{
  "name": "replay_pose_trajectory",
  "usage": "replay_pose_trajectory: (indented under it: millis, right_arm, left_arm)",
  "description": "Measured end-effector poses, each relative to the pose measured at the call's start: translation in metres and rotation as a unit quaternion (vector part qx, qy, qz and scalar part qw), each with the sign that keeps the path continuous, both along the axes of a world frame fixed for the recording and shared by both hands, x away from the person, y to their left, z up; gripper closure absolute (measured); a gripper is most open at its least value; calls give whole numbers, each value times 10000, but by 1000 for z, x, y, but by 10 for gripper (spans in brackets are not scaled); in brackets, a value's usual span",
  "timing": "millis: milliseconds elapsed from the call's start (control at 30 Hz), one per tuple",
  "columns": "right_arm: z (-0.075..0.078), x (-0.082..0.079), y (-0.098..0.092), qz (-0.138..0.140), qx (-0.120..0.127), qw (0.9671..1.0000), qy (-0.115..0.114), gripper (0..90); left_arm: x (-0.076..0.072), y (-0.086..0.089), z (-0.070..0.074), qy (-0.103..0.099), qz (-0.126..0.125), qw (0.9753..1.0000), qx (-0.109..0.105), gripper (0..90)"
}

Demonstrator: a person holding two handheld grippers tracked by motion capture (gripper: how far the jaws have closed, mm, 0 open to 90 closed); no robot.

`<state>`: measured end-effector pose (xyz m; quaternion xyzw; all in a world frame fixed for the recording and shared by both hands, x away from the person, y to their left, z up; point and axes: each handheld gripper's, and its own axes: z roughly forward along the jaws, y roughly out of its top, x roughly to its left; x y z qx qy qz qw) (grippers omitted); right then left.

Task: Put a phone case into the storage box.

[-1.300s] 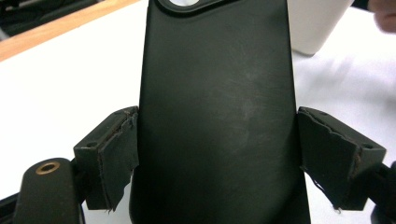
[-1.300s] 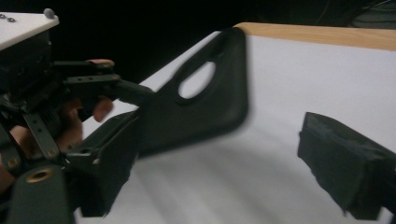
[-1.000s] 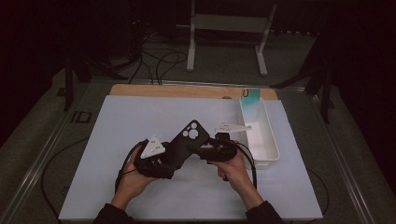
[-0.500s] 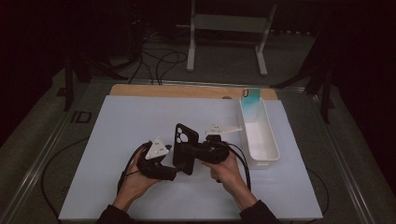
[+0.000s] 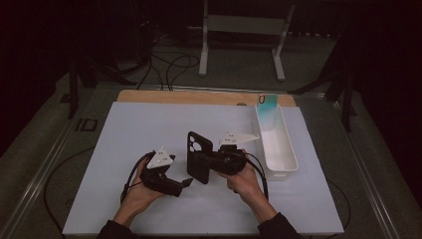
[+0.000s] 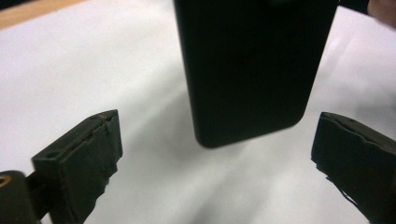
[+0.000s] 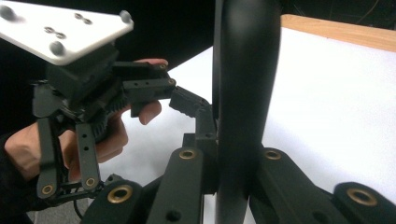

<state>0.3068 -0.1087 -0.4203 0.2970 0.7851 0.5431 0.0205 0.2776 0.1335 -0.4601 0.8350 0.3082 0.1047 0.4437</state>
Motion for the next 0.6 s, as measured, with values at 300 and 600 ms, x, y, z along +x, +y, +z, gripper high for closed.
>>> replay_pose_trajectory:
  millis: [300, 600]
  right_arm:
    - [4, -3, 2, 175, 77, 9998, -79, 856]
    - [5, -6, 8, 462, 165, 9987, -100, 856]
  left_arm:
    - [0, 5, -8, 214, -105, 9997, -103, 13]
    - [-2, 3, -10, 312, -357, 9987, -162, 62]
